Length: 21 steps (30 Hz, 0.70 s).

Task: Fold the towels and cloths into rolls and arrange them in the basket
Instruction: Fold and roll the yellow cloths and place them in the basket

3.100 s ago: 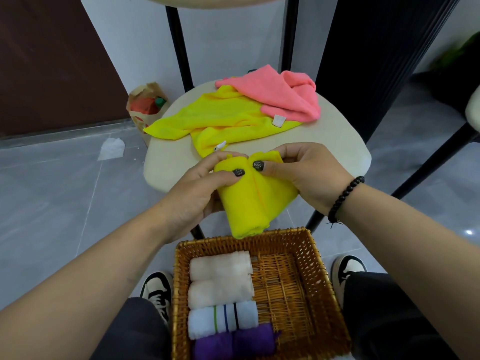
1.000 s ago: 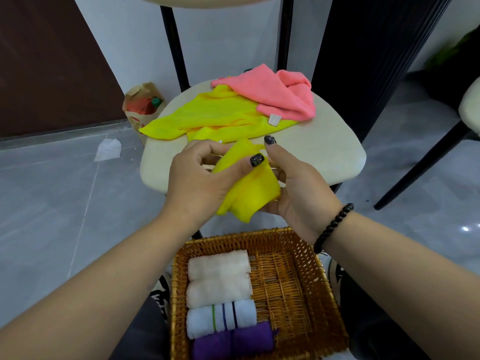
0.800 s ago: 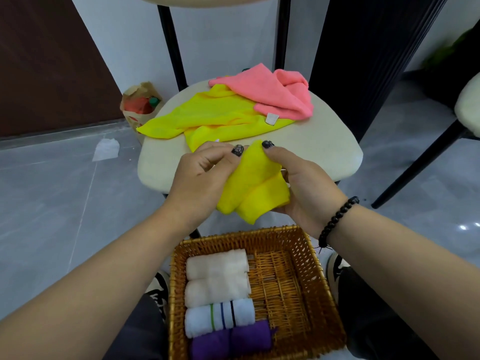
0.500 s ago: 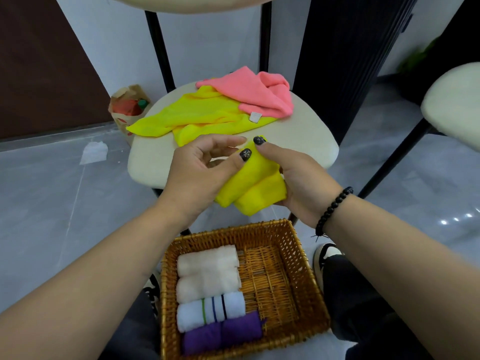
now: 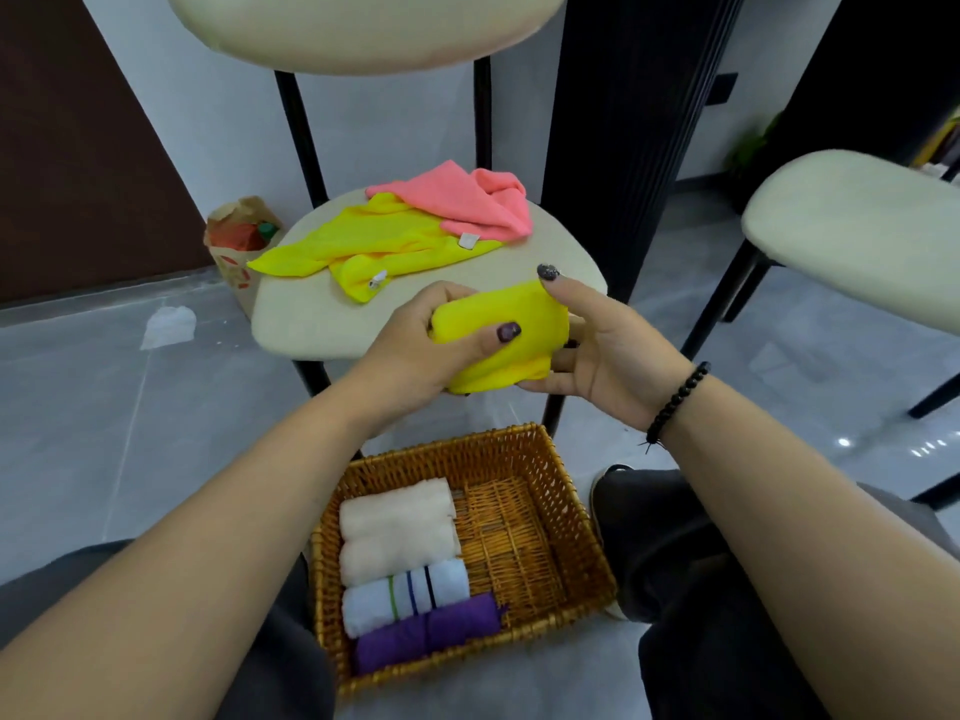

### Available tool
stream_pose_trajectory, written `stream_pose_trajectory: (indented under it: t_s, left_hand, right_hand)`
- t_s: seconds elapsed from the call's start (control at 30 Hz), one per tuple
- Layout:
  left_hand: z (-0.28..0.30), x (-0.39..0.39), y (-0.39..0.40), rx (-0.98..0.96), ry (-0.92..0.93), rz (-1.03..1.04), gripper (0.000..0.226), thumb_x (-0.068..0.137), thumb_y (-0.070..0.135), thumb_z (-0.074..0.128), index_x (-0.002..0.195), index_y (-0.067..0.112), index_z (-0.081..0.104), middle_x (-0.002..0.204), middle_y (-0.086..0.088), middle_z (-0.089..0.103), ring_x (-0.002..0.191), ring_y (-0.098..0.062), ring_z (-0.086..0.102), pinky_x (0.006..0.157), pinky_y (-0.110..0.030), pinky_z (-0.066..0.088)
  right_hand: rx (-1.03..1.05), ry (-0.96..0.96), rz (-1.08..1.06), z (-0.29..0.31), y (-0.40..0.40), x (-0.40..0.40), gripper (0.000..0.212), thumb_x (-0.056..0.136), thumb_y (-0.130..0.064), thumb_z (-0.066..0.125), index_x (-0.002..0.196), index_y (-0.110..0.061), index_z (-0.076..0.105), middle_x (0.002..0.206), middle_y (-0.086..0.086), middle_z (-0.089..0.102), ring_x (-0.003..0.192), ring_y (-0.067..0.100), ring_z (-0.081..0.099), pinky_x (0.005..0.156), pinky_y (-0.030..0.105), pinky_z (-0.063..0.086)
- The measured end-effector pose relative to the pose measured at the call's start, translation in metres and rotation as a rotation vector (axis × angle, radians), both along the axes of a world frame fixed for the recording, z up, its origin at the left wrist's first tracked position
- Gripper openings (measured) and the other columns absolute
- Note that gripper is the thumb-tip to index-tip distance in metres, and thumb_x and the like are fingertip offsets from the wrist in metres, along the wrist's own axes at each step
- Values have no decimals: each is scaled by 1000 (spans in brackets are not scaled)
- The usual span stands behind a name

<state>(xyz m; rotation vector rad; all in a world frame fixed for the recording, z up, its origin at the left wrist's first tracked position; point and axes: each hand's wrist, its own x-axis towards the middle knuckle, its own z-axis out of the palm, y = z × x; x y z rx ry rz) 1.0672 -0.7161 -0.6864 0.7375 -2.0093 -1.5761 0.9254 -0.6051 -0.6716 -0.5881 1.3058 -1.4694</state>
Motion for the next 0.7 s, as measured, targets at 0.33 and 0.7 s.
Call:
stream_pose_trajectory:
  t_s: [0.33,0.7]
  left_hand:
    - [-33,18,18,542,123,140,45,75,28,72,112,3,64,112,-13,69,98,-22,68,78,-27,58]
    - [-130,-2,28,1047,65,498,37,91,5,62,126,-2,52,112,-16,61,92,-22,62,88,-34,48]
  right_hand:
    - [63,-23,-140,-25,8,16,30,86,-10,66,113,3,60,111,14,66,94,25,68,67,30,60]
    - [359,-106,-333,-150,-25,25,38,78,6,70,114,-1,59,106,15,64,98,30,63,77,36,53]
